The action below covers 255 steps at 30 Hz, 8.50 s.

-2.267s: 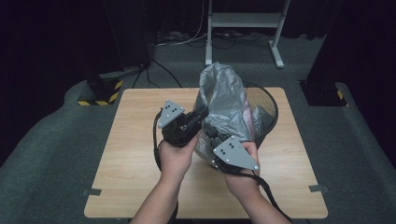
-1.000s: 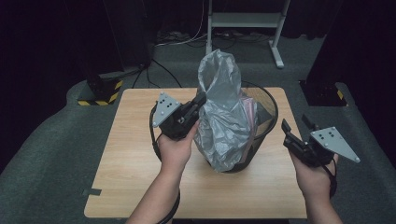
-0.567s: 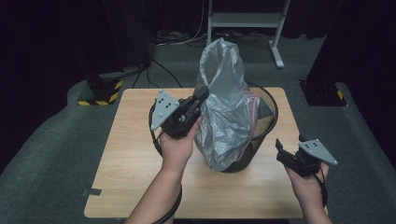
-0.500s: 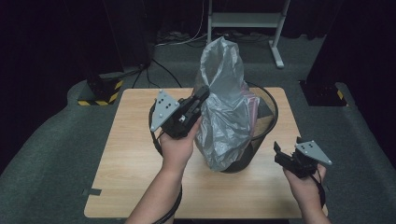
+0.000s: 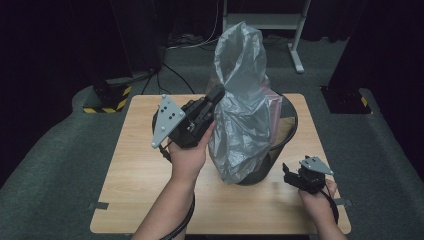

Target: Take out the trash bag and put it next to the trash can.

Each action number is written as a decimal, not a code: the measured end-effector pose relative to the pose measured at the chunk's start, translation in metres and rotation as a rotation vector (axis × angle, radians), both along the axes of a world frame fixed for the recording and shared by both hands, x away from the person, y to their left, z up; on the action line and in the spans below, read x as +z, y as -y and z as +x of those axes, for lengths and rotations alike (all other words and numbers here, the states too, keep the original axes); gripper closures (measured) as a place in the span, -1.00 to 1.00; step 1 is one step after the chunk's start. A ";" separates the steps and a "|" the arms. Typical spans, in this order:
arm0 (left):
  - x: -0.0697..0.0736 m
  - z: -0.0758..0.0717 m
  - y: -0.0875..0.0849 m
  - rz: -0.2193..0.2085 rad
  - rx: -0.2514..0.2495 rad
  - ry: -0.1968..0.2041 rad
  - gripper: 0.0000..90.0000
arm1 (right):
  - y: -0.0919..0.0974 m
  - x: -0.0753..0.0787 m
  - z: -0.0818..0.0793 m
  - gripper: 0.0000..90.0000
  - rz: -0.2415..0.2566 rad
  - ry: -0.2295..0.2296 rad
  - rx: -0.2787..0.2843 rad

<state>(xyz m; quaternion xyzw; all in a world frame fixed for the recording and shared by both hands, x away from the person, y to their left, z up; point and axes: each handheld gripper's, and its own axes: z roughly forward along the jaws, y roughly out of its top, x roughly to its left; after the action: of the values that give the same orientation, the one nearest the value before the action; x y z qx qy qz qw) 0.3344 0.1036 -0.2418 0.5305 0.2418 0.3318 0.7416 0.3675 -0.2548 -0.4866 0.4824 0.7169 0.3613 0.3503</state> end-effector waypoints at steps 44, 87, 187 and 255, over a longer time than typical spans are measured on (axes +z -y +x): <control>0.042 -0.024 -0.058 -0.158 0.090 0.165 1.00 | 0.016 -0.015 0.008 -0.64 0.051 -0.073 -0.007; 0.011 -0.045 -0.133 -0.153 0.262 0.091 1.00 | 0.026 -0.035 0.021 -0.65 0.020 -0.153 -0.030; -0.221 0.068 -0.085 0.272 0.275 -0.601 0.99 | 0.023 -0.037 0.022 -0.65 0.014 -0.210 0.009; -0.191 0.006 -0.125 0.440 0.261 -0.707 -0.68 | 0.021 -0.037 0.023 -0.65 0.017 -0.229 0.049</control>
<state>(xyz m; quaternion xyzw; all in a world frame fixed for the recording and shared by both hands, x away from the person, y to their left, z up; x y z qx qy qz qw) 0.3404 0.2282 -0.4332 0.7218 0.4696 0.2642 0.4344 0.3904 -0.2759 -0.5237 0.5059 0.7607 0.3184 0.2530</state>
